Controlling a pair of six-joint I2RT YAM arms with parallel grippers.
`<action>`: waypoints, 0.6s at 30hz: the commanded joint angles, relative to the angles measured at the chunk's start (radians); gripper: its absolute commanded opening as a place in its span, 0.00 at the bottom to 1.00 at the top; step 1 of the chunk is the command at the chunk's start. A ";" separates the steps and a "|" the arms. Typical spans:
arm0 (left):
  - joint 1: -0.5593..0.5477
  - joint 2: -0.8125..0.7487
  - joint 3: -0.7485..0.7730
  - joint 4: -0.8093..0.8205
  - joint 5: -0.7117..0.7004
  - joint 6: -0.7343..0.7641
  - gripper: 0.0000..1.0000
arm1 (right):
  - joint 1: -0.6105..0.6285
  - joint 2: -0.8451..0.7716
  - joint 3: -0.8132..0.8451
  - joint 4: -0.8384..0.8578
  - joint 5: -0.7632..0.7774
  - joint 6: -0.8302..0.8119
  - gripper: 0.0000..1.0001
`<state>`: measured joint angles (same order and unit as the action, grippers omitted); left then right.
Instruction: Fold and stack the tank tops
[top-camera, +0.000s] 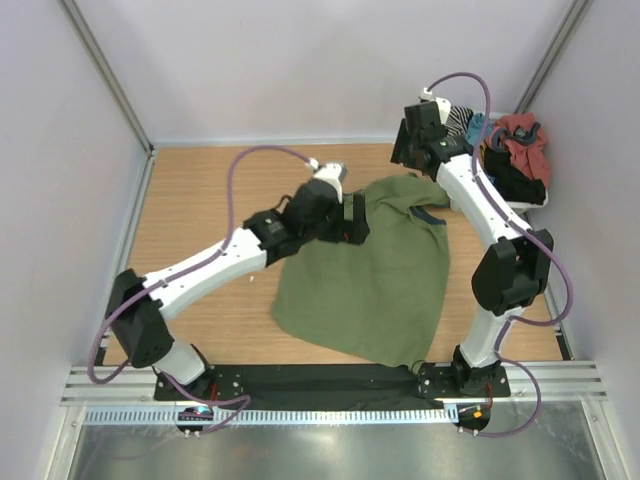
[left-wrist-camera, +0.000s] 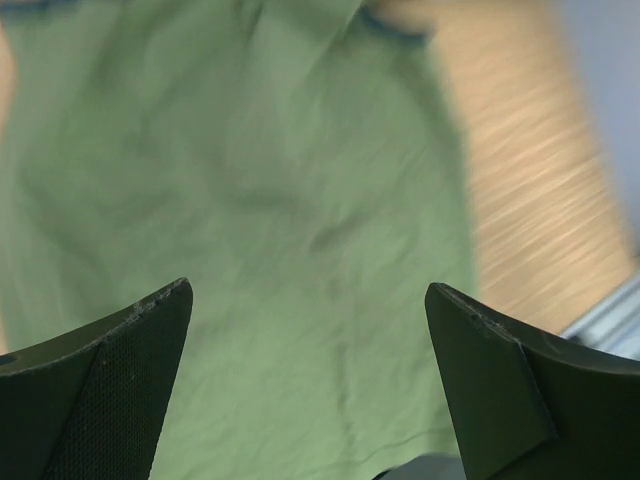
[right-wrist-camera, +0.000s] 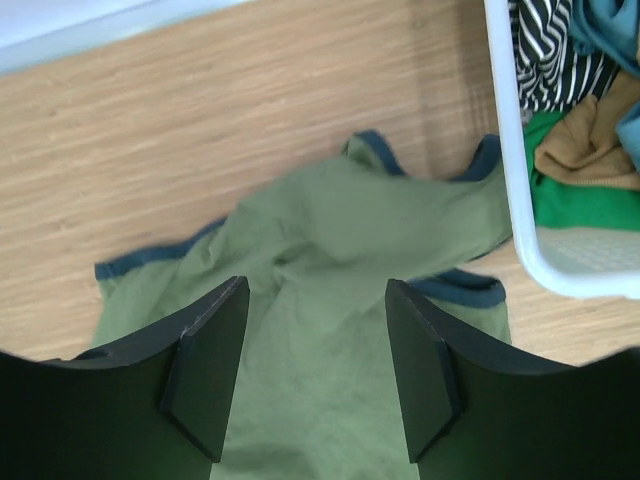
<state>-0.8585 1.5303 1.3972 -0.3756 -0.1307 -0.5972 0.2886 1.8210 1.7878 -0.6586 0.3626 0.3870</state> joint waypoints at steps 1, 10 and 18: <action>-0.069 0.037 -0.122 -0.074 -0.099 -0.001 1.00 | 0.003 -0.164 -0.077 0.042 -0.013 -0.016 0.63; -0.091 0.031 -0.359 -0.089 -0.067 -0.084 0.99 | 0.000 -0.443 -0.456 0.142 -0.028 0.000 0.64; -0.082 0.114 -0.395 -0.098 -0.121 -0.110 0.65 | 0.000 -0.526 -0.577 0.171 -0.057 0.009 0.65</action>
<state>-0.9466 1.6192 1.0027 -0.4870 -0.2096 -0.6937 0.2905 1.3312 1.2446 -0.5411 0.3176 0.3889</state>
